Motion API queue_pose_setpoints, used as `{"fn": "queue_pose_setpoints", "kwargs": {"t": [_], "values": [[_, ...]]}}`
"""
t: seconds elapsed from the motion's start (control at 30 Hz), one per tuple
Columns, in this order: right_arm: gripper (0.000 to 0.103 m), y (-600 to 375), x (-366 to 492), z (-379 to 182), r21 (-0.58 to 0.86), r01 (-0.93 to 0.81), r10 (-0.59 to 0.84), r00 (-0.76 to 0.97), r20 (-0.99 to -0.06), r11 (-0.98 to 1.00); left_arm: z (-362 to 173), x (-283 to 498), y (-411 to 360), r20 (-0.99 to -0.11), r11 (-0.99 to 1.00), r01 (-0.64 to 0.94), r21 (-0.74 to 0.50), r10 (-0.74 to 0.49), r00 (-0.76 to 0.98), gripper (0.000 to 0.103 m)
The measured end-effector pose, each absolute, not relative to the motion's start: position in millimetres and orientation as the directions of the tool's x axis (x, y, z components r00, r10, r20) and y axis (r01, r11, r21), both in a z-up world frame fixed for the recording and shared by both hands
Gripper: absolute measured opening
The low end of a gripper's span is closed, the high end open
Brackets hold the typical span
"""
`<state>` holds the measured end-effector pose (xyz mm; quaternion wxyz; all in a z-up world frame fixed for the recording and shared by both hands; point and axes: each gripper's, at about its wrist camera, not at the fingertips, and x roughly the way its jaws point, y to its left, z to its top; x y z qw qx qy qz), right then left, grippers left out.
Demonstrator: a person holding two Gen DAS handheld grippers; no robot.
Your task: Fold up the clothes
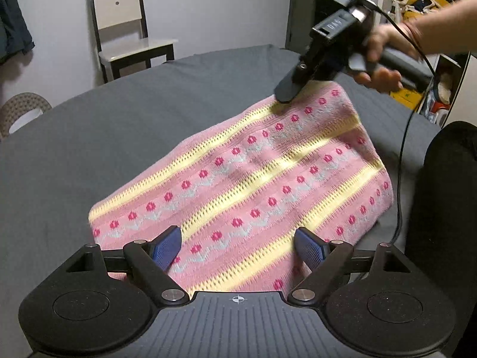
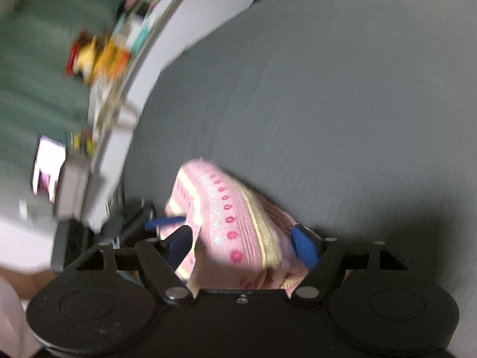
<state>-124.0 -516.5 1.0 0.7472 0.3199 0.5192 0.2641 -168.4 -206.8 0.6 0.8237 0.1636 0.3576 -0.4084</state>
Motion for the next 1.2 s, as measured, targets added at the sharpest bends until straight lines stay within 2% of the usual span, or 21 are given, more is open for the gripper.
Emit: {"fn": "queue_pose_setpoints", "kwargs": {"t": [0.1, 0.2, 0.27, 0.3, 0.4, 0.47, 0.6, 0.8, 0.93, 1.03, 1.1, 1.2], "values": [[0.084, -518, -137, -8, 0.746, -0.05, 0.712, 0.347, -0.611, 0.664, 3, -170, -202, -0.729, 0.621, 0.783, -0.036, -0.552, 0.405, 0.084], [0.085, -512, -141, -15, 0.766, -0.044, 0.723, 0.366, -0.585, 0.642, 3, -171, -200, -0.737, 0.634, 0.772, -0.049, -0.545, 0.401, 0.084], [0.08, -505, -141, -19, 0.786, -0.03, 0.731, 0.391, -0.559, 0.617, 2, -172, -201, -0.743, 0.647, 0.761, -0.056, -0.536, 0.401, 0.084], [0.069, -504, -139, -21, 0.802, 0.001, 0.739, 0.389, -0.55, 0.597, 4, -173, -201, -0.743, 0.652, 0.756, -0.056, -0.533, 0.405, 0.084], [0.054, -508, -138, -33, 0.867, 0.129, 0.794, 0.355, -0.494, 0.481, 10, -178, -197, -0.736, 0.666, 0.743, -0.067, -0.536, 0.414, 0.084], [0.051, -514, -139, -43, 0.878, 0.241, 0.806, 0.352, -0.476, 0.413, 11, -181, -193, -0.732, 0.667, 0.741, -0.078, -0.544, 0.411, 0.084], [0.049, -520, -136, -60, 0.828, 0.405, 0.759, 0.37, -0.536, 0.387, 7, -186, -193, -0.747, 0.664, 0.746, -0.051, -0.521, 0.413, 0.084], [0.052, -503, -129, -57, 0.808, 0.472, 0.773, 0.338, -0.536, 0.353, 18, -187, -191, -0.716, 0.676, 0.734, -0.064, -0.543, 0.438, 0.084], [0.054, -497, -131, -48, 0.79, 0.449, 0.729, 0.355, -0.586, 0.417, 19, -185, -196, -0.714, 0.683, 0.729, -0.045, -0.532, 0.455, 0.084], [0.064, -498, -135, -37, 0.786, 0.417, 0.698, 0.38, -0.607, 0.457, 19, -186, -199, -0.704, 0.688, 0.725, -0.014, -0.522, 0.481, 0.084], [0.075, -500, -140, -25, 0.771, 0.383, 0.66, 0.402, -0.635, 0.508, 20, -186, -203, -0.689, 0.704, 0.71, 0.033, -0.498, 0.526, 0.084], [0.081, -496, -149, 7, 0.676, 0.333, 0.525, 0.442, -0.728, 0.657, 23, -189, -205, -0.674, 0.725, 0.684, 0.083, -0.465, 0.574, 0.084]]}}
